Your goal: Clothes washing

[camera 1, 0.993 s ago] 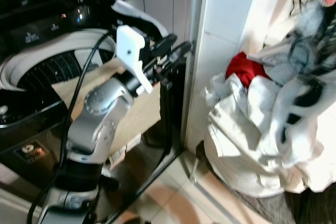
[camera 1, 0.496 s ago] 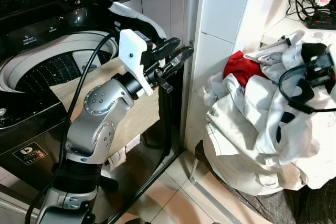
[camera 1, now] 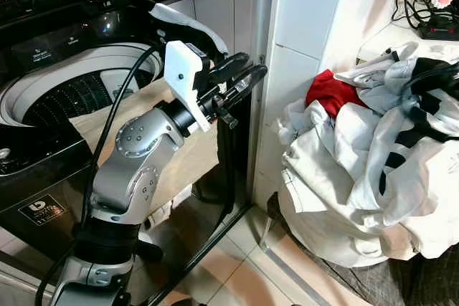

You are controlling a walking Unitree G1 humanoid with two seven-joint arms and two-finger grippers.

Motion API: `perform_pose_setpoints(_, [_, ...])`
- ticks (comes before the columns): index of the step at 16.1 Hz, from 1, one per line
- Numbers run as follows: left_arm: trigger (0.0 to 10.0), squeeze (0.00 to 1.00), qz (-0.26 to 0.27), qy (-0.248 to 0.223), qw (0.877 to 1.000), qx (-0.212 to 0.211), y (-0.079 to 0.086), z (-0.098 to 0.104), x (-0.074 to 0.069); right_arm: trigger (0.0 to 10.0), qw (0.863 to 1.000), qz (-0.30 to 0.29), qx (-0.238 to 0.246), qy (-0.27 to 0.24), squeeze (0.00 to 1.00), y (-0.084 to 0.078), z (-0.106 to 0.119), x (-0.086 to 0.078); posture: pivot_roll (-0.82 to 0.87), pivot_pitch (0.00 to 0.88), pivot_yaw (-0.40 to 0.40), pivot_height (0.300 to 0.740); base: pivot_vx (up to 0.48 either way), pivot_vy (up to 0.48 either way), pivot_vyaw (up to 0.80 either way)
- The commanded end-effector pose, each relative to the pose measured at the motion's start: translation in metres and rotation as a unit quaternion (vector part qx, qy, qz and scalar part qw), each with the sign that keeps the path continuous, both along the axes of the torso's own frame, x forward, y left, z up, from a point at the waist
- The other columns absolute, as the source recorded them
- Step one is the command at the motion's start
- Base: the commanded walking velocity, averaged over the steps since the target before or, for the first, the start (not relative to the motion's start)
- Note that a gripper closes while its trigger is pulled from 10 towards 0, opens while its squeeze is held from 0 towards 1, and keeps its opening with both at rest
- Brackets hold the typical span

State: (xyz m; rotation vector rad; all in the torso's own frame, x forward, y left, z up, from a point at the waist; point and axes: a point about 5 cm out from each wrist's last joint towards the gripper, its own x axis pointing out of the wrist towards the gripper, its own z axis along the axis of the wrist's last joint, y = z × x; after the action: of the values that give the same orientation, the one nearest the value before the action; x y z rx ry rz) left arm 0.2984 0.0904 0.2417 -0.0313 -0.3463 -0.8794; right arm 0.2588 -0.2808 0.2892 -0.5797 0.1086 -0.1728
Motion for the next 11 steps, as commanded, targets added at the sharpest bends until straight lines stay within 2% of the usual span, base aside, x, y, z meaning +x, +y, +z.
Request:
perform_pose_setpoints(1, [10.0,0.00,-0.008,-0.010,1.000,0.003,-0.002,0.005,-0.001,10.0,1.000,-0.002,0.002,0.004,0.13,-0.001,0.001,0.001,-0.09,0.000,0.070,0.740,0.000,0.000,0.00])
perform_pose_setpoints(2, [10.0,0.00,-0.008,-0.011,1.000,0.004,-0.002,0.005,-0.002,10.0,0.997,0.037,0.069,-0.027,0.00,0.003,0.007,0.002,-0.08,0.000,0.067,0.740,0.000,0.000,0.00])
perform_pose_setpoints(3, [10.0,0.00,-0.008,-0.012,1.000,0.005,-0.001,0.006,-0.002,10.0,0.992,0.061,0.101,-0.044,0.00,0.006,0.010,0.002,-0.08,0.000,0.067,0.740,0.000,0.000,0.00])
perform_pose_setpoints(5, [10.0,0.00,-0.018,-0.010,1.000,0.005,-0.001,0.006,-0.003,10.0,0.971,0.143,0.173,-0.084,0.00,0.003,0.022,-0.003,-0.08,0.000,0.070,0.740,0.000,0.000,0.00])
perform_pose_setpoints(6, [10.0,0.00,-0.033,-0.008,0.999,0.005,-0.003,0.007,-0.005,10.0,0.972,0.157,0.161,-0.072,1.00,-0.012,0.023,-0.006,-0.09,0.000,0.076,0.740,0.000,0.000,0.00])
perform_pose_setpoints(7, [10.0,0.00,-0.041,-0.008,0.999,0.005,-0.004,0.007,-0.006,10.0,0.973,0.160,0.157,-0.059,1.00,-0.020,0.022,-0.006,-0.09,0.000,0.079,0.740,0.000,0.000,0.00])
perform_pose_setpoints(8, [10.0,0.00,-0.054,-0.001,0.998,0.007,-0.005,0.006,-0.008,10.0,0.979,0.145,0.140,-0.017,1.00,-0.039,0.018,-0.004,-0.09,0.000,0.079,0.740,0.000,0.000,0.00])
perform_pose_setpoints(9, [10.0,0.00,-0.062,0.000,0.998,0.009,-0.007,0.006,-0.008,10.0,0.977,0.147,0.151,0.042,1.00,-0.053,0.005,0.001,-0.10,0.000,0.089,0.740,0.000,0.000,0.00])
perform_pose_setpoints(11, [10.0,0.00,-0.070,0.004,0.997,0.016,-0.007,0.004,-0.010,10.0,0.974,0.158,0.136,0.095,1.00,-0.063,-0.006,0.005,-0.10,0.000,0.088,0.740,0.000,0.000,0.00])
